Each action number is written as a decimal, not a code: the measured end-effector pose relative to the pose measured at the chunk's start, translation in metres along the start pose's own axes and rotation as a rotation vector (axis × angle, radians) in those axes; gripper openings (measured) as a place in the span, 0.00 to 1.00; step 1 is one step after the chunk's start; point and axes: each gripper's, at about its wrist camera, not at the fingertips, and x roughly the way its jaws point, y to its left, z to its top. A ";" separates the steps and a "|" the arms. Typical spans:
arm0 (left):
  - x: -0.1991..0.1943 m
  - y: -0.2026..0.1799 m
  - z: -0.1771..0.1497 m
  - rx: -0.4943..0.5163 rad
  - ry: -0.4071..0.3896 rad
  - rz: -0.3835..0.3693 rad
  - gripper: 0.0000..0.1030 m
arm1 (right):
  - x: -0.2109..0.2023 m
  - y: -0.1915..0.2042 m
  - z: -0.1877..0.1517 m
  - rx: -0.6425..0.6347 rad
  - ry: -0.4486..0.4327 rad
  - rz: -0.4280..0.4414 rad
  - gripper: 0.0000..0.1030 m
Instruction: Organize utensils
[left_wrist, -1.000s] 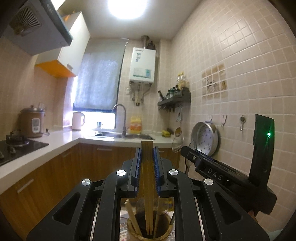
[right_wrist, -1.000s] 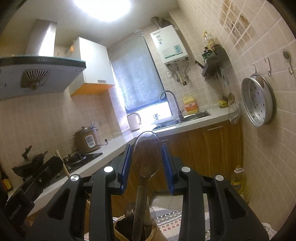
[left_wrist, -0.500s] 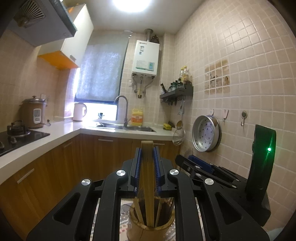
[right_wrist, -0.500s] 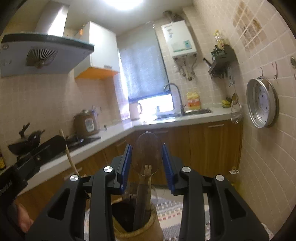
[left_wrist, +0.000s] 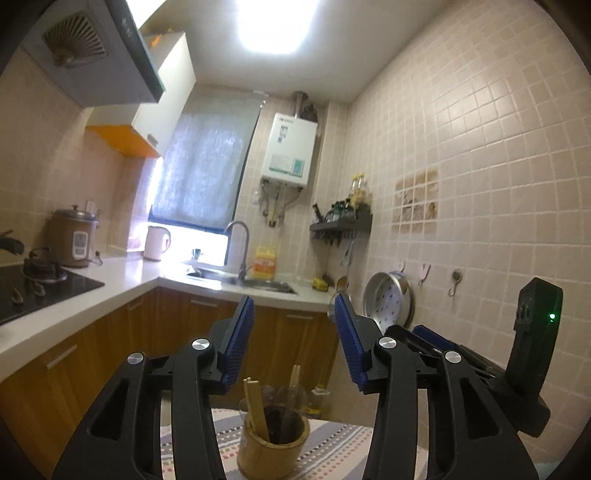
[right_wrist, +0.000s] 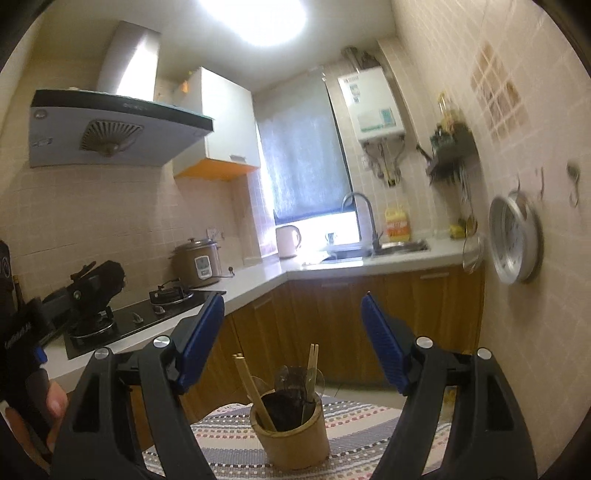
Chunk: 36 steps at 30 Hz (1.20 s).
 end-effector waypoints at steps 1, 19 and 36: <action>-0.010 -0.006 0.003 0.009 -0.006 0.004 0.46 | -0.011 0.004 0.003 -0.014 -0.008 -0.008 0.70; -0.122 -0.031 -0.049 0.016 0.046 0.271 0.86 | -0.139 0.029 -0.059 -0.098 -0.035 -0.187 0.91; -0.152 -0.034 -0.110 0.013 0.038 0.425 0.86 | -0.152 0.027 -0.115 -0.101 0.067 -0.299 0.93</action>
